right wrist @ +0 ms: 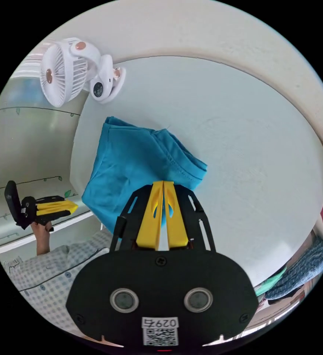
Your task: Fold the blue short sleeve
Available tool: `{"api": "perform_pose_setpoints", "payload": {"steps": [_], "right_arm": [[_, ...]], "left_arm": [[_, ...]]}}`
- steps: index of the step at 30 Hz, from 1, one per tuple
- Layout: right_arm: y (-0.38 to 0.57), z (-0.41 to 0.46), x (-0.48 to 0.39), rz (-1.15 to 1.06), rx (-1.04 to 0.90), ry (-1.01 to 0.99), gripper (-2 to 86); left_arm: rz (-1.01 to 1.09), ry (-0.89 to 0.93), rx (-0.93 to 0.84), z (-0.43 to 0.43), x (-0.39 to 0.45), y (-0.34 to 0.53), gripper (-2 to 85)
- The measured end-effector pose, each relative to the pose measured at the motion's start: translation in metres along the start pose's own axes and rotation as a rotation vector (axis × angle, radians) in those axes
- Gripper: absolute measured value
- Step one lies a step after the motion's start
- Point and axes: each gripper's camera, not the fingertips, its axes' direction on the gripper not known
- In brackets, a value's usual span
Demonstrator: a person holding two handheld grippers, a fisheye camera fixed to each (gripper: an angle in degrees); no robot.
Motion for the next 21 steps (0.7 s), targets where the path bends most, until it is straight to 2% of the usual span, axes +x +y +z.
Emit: {"api": "perform_pose_setpoints", "payload": {"steps": [2, 4, 6, 8, 11, 13, 16, 18, 21], "right_arm": [[-0.002, 0.001, 0.018, 0.052, -0.007, -0.066, -0.5], [0.003, -0.003, 0.026, 0.079, 0.024, -0.061, -0.5], [0.014, -0.012, 0.023, 0.018, 0.114, -0.046, -0.5], [0.024, -0.014, 0.022, -0.049, 0.163, -0.09, -0.5], [0.027, 0.01, 0.029, 0.007, 0.062, 0.045, -0.5], [0.04, -0.002, 0.032, 0.037, 0.109, -0.002, -0.5], [0.078, -0.023, 0.018, -0.037, 0.201, -0.059, -0.4], [0.101, -0.021, 0.003, -0.08, 0.186, -0.083, -0.4], [0.134, 0.003, -0.023, -0.129, 0.088, -0.072, -0.4]], "left_arm": [[0.012, -0.155, -0.132, 0.037, 0.014, -0.012, -1.0], [0.034, -0.211, -0.132, 0.045, 0.024, -0.009, -1.0], [0.02, -0.201, -0.163, 0.041, 0.03, -0.006, -1.0], [0.013, -0.162, -0.077, 0.017, 0.041, 0.003, -1.0], [0.033, -0.115, -0.005, -0.001, 0.055, -0.002, -1.0], [0.057, -0.139, -0.012, 0.001, 0.061, -0.011, -1.0], [0.113, -0.101, -0.004, 0.004, 0.071, -0.019, -1.0], [0.148, -0.074, 0.014, 0.0, 0.081, -0.02, -1.0], [0.214, -0.184, -0.025, 0.008, 0.097, -0.024, -1.0]]}}
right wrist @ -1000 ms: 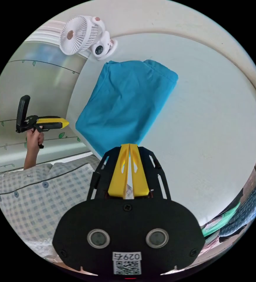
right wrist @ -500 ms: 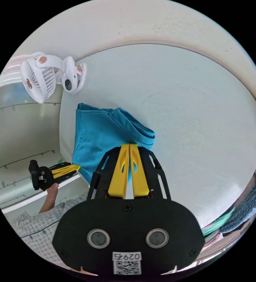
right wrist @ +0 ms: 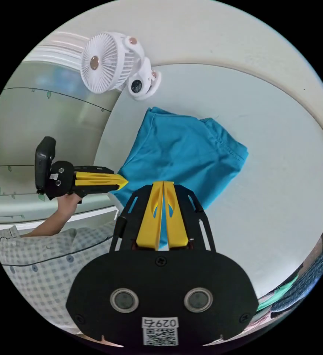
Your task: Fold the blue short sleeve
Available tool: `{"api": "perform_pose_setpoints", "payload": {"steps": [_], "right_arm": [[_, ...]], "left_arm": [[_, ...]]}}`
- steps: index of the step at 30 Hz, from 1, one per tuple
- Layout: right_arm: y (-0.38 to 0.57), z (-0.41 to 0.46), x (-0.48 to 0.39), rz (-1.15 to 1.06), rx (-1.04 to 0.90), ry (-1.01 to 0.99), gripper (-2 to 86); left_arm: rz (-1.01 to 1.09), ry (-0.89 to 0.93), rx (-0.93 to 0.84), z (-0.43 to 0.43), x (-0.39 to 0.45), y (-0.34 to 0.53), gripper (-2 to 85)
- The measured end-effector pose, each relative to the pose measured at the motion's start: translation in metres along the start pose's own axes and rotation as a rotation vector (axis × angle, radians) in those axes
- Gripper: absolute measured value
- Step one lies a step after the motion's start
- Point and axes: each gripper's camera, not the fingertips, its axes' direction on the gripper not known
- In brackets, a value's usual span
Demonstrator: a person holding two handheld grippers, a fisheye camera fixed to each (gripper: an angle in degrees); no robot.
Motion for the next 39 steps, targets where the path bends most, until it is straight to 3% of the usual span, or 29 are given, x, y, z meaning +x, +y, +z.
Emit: {"api": "perform_pose_setpoints", "payload": {"steps": [2, 8, 12, 15, 22, 25, 27, 31, 33, 36, 39], "right_arm": [[0.026, 0.027, -0.009, 0.048, -0.118, 0.112, -0.5], [0.114, -0.016, -0.014, 0.162, 0.008, 0.14, -0.5], [0.163, -0.022, -0.012, 0.268, -0.049, 0.178, -0.5], [0.215, -0.041, -0.006, 0.31, 0.037, 0.129, -0.5], [0.365, -0.091, 0.026, 0.361, 0.199, -0.186, 0.2], [0.444, -0.118, 0.048, 0.424, 0.338, -0.376, 2.4], [0.492, -0.125, 0.06, 0.529, 0.349, -0.366, 6.7], [0.568, -0.123, 0.087, 0.592, 0.335, -0.505, 15.3], [0.59, -0.124, 0.098, 0.583, 0.367, -0.606, 16.6], [0.625, -0.125, 0.112, 0.566, 0.379, -0.798, 16.2], [0.667, -0.136, 0.11, 0.494, 0.371, -0.942, 9.3]], "left_arm": [[0.051, -0.071, -0.02, 0.011, 0.008, 0.001, -1.0], [0.122, -0.06, 0.077, -0.015, 0.014, 0.018, -1.0], [0.159, -0.026, 0.029, -0.002, 0.009, 0.023, -1.0], [0.184, 0.003, 0.017, -0.001, 0.009, 0.037, -1.0], [0.17, 0.102, 0.055, 0.002, 0.006, 0.1, -0.8], [0.044, 0.184, 0.168, -0.016, -0.019, 0.139, -0.4], [-0.046, 0.219, 0.233, -0.024, -0.037, 0.17, 0.4], [-0.233, 0.291, 0.237, -0.017, -0.071, 0.235, 12.9], [-0.267, 0.36, 0.235, -0.006, -0.079, 0.256, 14.6], [-0.317, 0.507, 0.245, 0.014, -0.086, 0.278, 16.7], [-0.335, 0.636, 0.248, 0.038, -0.089, 0.281, 19.7]]}}
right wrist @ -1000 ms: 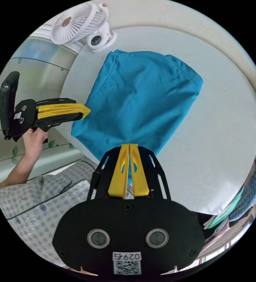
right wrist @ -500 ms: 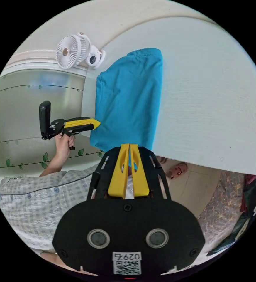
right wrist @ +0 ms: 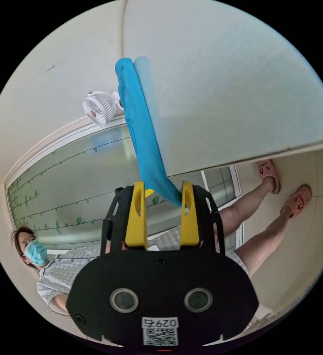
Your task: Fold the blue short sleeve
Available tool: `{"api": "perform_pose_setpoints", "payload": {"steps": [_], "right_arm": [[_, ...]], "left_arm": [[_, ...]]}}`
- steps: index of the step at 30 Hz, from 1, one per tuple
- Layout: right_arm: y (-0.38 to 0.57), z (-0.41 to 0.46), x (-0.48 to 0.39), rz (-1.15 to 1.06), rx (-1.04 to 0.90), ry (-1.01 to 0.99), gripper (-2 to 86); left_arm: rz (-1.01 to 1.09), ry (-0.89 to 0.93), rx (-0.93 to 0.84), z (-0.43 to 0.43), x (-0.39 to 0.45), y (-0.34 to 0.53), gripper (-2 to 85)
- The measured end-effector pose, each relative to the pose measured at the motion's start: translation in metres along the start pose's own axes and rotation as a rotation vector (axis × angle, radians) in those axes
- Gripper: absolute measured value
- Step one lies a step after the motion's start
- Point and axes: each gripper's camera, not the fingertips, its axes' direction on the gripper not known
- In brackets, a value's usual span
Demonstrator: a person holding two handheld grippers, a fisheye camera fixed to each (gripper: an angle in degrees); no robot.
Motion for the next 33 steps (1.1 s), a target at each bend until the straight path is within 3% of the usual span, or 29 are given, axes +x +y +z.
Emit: {"api": "perform_pose_setpoints", "payload": {"steps": [1, 4, 9, 11, 14, 18, 23, 29, 33], "right_arm": [[0.019, -0.014, -0.007, -0.022, -0.006, 0.017, 3.1], [0.067, -0.051, -0.018, -0.01, 0.023, 0.03, 1.7], [0.142, -0.114, -0.039, -0.012, 0.068, -0.033, 0.8], [0.183, -0.148, -0.052, -0.021, 0.11, -0.099, 0.6], [0.239, -0.186, -0.077, -0.047, 0.086, -0.094, 0.5], [0.321, -0.237, -0.111, -0.038, 0.079, -0.014, 0.4], [0.454, -0.329, -0.152, -0.034, 0.233, -0.118, 0.3], [0.589, -0.44, -0.214, -0.131, 0.444, -0.203, 0.1], [0.642, -0.502, -0.252, -0.174, 0.525, -0.181, 0.1]], "left_arm": [[-0.006, 0.037, -0.003, 0.008, -0.004, -0.001, 20.9], [-0.039, 0.136, 0.039, 0.027, -0.01, -0.005, 22.1], [-0.104, 0.373, -0.016, 0.069, -0.005, -0.005, 13.3], [-0.06, 0.295, -0.073, 0.078, 0.019, 0.002, 3.5], [0.004, 0.231, -0.104, 0.077, 0.059, 0.012, 1.3], [0.088, 0.165, -0.144, 0.079, 0.122, 0.025, 0.2], [0.31, 0.05, -0.226, 0.11, 0.248, 0.038, -0.3], [0.58, 0.119, -0.354, 0.156, 0.405, 0.017, -0.3], [0.724, 0.068, -0.469, 0.206, 0.503, -0.013, -0.1]]}}
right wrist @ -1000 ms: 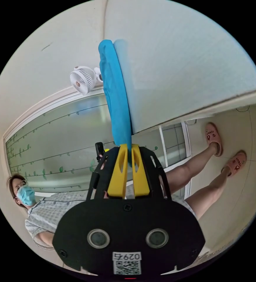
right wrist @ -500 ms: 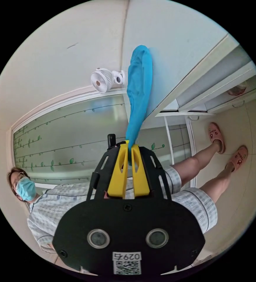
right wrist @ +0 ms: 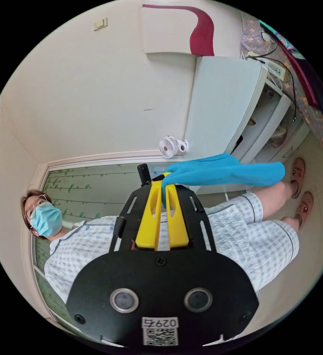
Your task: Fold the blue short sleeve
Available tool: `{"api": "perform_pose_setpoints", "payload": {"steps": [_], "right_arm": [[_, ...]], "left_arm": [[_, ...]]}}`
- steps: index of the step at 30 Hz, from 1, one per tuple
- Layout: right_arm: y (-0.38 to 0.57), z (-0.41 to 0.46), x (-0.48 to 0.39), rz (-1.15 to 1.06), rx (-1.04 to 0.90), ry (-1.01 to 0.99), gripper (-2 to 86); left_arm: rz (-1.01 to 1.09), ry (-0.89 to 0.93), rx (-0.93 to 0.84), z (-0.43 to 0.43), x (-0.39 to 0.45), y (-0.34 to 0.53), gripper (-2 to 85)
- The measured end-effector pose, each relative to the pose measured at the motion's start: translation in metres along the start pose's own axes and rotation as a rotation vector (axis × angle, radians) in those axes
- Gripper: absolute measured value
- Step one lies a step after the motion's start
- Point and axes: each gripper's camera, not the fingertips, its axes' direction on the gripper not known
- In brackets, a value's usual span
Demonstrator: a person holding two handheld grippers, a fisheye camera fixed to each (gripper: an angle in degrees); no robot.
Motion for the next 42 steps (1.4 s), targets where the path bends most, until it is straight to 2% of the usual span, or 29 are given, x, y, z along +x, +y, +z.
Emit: {"api": "perform_pose_setpoints", "payload": {"steps": [4, 9, 13, 17, 20, 22, 24, 26, 29, 32, 36, 39, 41, 42], "right_arm": [[0.004, -0.078, -0.05, -0.029, 0.087, 0.001, 0.2], [0.006, -0.19, -0.086, 0.057, 0.226, 0.04, 0.2], [-0.009, -0.317, -0.158, 0.016, 0.376, 0.181, 0.2], [0.001, -0.43, -0.292, -0.223, 0.555, 0.438, 0.3], [0.027, -0.491, -0.353, -0.322, 0.676, 0.549, 0.5], [0.038, -0.521, -0.358, -0.268, 0.725, 0.606, 0.6], [0.045, -0.549, -0.337, -0.16, 0.77, 0.637, 0.6], [0.052, -0.581, -0.279, 0.037, 0.824, 0.589, 0.8], [0.069, -0.598, -0.207, 0.263, 0.91, 0.481, 1.0], [0.089, -0.6, -0.178, 0.326, 0.953, 0.397, 1.6], [0.1, -0.596, -0.191, 0.263, 0.894, 0.361, 4.1], [0.098, -0.573, -0.234, 0.295, 0.885, 0.631, 8.1], [0.062, -0.531, -0.273, 0.228, 0.79, 0.879, 8.4], [0.049, -0.517, -0.281, 0.201, 0.753, 0.926, 8.3]], "left_arm": [[0.201, -0.048, -0.156, 0.044, 0.046, -0.122, -0.1], [0.349, 0.057, -0.317, 0.118, 0.096, -0.268, -0.2], [0.612, -0.023, -0.421, 0.191, 0.205, -0.394, -0.1], [0.906, -0.164, -0.291, 0.241, 0.352, -0.487, -0.1], [0.971, -0.129, -0.212, 0.279, 0.417, -0.534, 0.0], [0.936, -0.085, -0.226, 0.317, 0.43, -0.561, 0.1], [0.846, -0.02, -0.298, 0.365, 0.424, -0.586, 0.2], [0.694, 0.05, -0.443, 0.435, 0.393, -0.611, 0.2], [0.548, -0.038, -0.564, 0.491, 0.334, -0.623, -0.4], [0.467, -0.216, -0.566, 0.483, 0.266, -0.625, -0.9], [0.348, -0.272, -0.562, 0.423, 0.174, -0.604, -0.9], [0.16, -0.3, -0.512, 0.353, 0.096, -0.555, -1.0], [-0.03, -0.331, -0.453, 0.299, 0.043, -0.501, -1.0], [-0.078, -0.341, -0.434, 0.286, 0.031, -0.485, -1.0]]}}
